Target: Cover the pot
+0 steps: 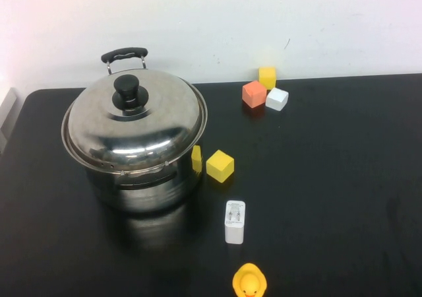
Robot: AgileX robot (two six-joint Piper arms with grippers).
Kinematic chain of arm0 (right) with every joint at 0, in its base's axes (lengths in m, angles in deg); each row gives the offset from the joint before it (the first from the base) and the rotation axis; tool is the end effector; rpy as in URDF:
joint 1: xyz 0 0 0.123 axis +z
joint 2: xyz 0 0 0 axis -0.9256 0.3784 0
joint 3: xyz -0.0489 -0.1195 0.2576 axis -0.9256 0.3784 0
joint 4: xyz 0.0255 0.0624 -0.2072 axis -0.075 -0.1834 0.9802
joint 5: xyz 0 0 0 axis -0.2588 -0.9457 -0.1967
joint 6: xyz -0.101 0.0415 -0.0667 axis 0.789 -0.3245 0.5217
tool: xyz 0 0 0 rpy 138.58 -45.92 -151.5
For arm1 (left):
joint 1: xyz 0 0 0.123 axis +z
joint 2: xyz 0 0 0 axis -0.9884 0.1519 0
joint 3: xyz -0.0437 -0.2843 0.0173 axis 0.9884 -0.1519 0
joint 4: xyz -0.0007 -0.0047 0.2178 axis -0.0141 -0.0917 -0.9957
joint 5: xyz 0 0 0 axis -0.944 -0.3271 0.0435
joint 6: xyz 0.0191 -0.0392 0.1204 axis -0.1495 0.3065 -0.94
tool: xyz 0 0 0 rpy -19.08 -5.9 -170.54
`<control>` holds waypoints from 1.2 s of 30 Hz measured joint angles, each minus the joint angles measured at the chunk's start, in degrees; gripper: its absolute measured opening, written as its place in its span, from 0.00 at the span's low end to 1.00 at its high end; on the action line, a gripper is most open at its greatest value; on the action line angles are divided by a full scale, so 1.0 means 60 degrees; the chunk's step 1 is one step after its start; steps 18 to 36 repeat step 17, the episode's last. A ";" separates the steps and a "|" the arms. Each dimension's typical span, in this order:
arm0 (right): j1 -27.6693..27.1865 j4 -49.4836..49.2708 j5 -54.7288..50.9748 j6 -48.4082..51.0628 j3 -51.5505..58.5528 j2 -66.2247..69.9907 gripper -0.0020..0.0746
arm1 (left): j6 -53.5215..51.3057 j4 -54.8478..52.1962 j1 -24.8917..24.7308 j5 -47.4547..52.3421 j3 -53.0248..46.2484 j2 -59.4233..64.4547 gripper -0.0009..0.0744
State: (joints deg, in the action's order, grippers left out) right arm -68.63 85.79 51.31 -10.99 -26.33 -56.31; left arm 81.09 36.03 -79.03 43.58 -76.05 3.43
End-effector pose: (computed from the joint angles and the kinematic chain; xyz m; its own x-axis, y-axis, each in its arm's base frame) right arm 0.0558 -0.0016 0.1901 -0.0699 -0.1879 -0.9797 0.0084 0.9820 -0.1889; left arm 0.0516 -0.0039 0.1715 -0.2348 -0.1645 -0.9580 -0.0312 0.9863 -0.1617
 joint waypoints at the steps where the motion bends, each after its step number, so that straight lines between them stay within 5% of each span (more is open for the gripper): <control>1: 0.0194 0.0093 -0.0067 -0.0336 0.0000 0.0000 0.02 | 0.0000 0.0000 0.0000 0.0000 0.0000 0.0000 0.01; 12: 0.0951 0.1106 -0.1750 -0.2345 -0.0018 0.0000 0.02 | 0.0000 0.0000 0.0000 0.0000 0.0000 0.0000 0.01; 36: 0.0951 0.1106 -0.1884 -0.2411 -0.0055 0.0000 0.02 | 0.0000 0.0000 0.0000 0.0000 0.0000 0.0000 0.01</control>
